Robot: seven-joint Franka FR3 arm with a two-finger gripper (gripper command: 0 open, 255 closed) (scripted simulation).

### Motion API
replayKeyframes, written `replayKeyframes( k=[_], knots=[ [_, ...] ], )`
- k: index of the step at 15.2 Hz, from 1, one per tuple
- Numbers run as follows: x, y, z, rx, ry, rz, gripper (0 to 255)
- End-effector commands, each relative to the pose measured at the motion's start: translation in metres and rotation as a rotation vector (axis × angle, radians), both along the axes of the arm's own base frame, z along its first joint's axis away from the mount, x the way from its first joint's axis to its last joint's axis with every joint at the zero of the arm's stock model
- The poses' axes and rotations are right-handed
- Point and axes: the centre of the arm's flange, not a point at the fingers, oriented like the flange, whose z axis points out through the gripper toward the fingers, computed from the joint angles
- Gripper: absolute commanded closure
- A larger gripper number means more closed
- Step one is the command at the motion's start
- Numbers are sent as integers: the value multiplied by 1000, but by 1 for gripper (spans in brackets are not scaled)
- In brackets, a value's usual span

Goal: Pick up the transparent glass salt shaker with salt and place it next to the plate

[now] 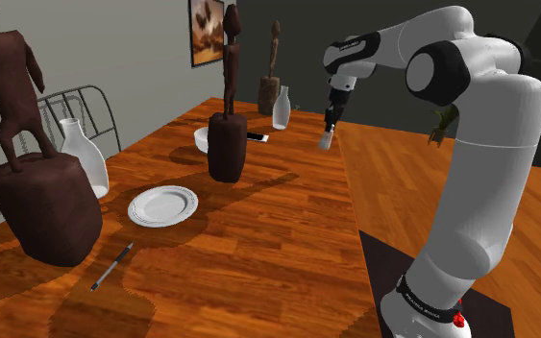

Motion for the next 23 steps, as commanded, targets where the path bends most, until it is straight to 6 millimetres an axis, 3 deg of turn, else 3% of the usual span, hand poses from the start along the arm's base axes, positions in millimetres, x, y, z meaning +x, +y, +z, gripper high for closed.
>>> replayKeyframes(
  k=[1, 13, 23],
  knots=[
    [-1, -1, 10, 0, 0, 0, 255],
    [-1, -1, 69, 0, 0, 0, 255],
    [15, 130, 70, 0, 0, 0, 255]
  ],
)
